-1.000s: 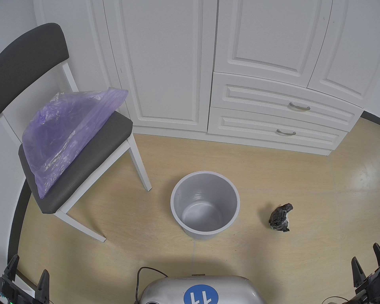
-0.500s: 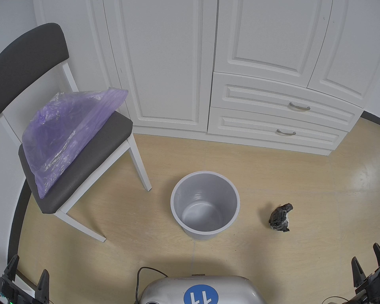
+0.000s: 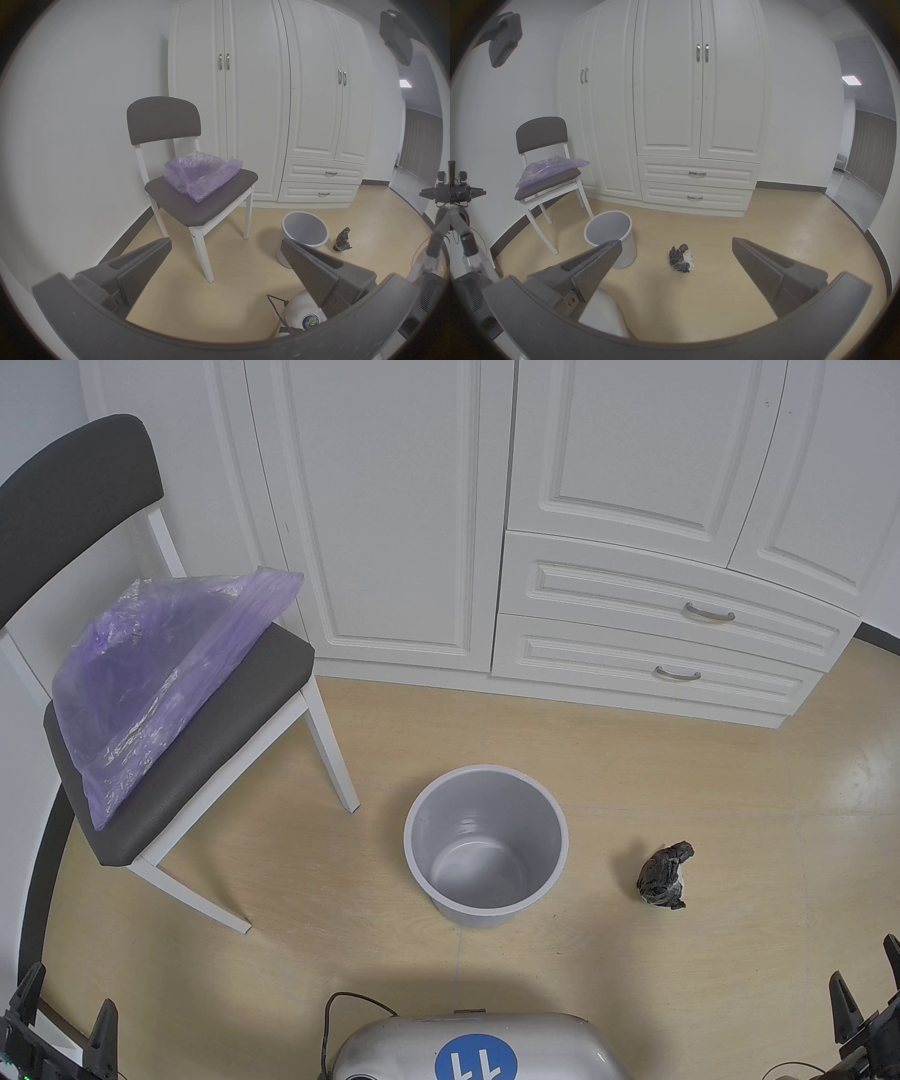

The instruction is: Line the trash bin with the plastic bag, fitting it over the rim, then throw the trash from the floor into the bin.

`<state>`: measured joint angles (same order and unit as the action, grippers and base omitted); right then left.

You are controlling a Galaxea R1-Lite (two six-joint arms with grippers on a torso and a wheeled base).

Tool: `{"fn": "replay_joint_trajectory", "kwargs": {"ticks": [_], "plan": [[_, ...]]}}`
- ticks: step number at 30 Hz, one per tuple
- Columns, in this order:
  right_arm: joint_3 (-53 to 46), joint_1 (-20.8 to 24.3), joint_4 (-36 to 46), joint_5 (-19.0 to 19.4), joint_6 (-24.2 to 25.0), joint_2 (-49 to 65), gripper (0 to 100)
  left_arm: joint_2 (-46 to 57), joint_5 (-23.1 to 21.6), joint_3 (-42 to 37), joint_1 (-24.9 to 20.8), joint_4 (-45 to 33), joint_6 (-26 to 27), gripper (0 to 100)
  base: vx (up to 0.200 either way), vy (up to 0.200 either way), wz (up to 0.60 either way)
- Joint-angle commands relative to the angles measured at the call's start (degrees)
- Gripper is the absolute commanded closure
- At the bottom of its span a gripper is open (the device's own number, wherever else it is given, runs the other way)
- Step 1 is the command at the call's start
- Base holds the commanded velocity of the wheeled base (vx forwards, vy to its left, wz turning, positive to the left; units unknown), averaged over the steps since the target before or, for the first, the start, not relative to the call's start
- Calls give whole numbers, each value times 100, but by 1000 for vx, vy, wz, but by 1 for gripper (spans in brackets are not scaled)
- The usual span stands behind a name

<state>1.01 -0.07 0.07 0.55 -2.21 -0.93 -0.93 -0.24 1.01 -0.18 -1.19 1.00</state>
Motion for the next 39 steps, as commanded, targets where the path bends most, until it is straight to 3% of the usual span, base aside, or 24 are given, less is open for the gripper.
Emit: {"fn": "replay_joint_trajectory", "kwargs": {"ticks": [1, 17, 21, 24, 26, 29, 33, 35, 39], "plan": [[-101, -1, 1, 7, -8, 93, 0, 93, -20, -66, 1, 5, 14, 0, 0, 0, 0], [-101, -1, -25, 59, -122, 93, 0, 93, -90, -101, 18, 146, 67, 0, 0, 0, 0], [-101, -1, -69, -20, 203, 93, 0, 75, 103, -101, 9, 137, -416, 0, 0, 0, 0], [338, 16, -702, -37, 985, 93, 0, 93, 209, -101, 9, 137, -443, 0, 0, 0, 0], [567, 7, -763, -72, 1214, 93, 0, 93, 209, -101, 18, 146, -443, 0, 0, 0, 0], [593, 7, -675, -72, 792, 93, 0, 93, 218, -101, 9, 181, -408, 0, 0, 0, 0], [602, 7, -658, -11, 440, 75, 0, -22, -55, 496, -26, 1113, -478, 0, 0, 0, 0], [699, 7, -658, -2, 335, -171, 0, -250, -450, 892, -96, 1165, -504, 0, 0, 0, 0], [1024, 16, -675, 112, 54, -901, 0, -962, -521, 1235, -166, 1077, -205, 0, 0, 0, 0]]}}
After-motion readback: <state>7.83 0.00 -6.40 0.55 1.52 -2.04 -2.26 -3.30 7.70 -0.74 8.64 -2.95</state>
